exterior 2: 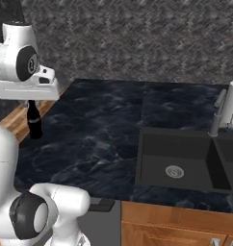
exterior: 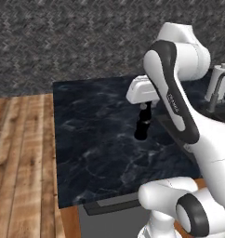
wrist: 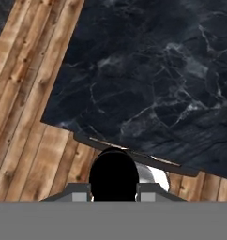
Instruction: Move the drinks to the dining counter.
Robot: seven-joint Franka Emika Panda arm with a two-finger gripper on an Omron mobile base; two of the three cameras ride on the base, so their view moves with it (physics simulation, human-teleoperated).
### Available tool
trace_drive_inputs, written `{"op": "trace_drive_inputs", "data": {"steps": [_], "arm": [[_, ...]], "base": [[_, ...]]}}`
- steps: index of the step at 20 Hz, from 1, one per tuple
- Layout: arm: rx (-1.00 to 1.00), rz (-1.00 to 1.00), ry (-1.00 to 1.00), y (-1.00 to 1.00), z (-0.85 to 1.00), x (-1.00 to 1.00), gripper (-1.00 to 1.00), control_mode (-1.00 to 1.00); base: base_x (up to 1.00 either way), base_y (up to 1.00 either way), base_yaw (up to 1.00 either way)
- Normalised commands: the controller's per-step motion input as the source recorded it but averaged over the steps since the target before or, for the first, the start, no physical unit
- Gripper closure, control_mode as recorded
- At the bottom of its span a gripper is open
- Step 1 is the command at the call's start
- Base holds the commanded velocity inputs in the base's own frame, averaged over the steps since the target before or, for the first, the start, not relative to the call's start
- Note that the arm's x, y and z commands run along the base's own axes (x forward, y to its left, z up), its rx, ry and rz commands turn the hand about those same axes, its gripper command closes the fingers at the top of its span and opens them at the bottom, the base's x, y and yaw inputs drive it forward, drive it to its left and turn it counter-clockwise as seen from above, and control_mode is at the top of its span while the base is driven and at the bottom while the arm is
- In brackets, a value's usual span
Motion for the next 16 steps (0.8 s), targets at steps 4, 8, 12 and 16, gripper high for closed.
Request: {"op": "trace_drive_inputs", "data": {"steps": [4,8,12,16], "arm": [[0.0,0.03,0.07,0.0,-0.46,0.54,1.0,-1.0],[-0.01,0.04,0.0,0.0,-0.48,0.52,1.0,-1.0],[-0.02,0.04,0.0,0.0,-0.54,0.57,1.0,-1.0],[-0.04,0.04,0.0,0.0,-0.53,0.59,1.0,-1.0]], "base": [[0.0,0.0,0.0],[0.0,0.0,0.0],[0.0,0.0,0.0],[0.0,0.0,0.0]]}}
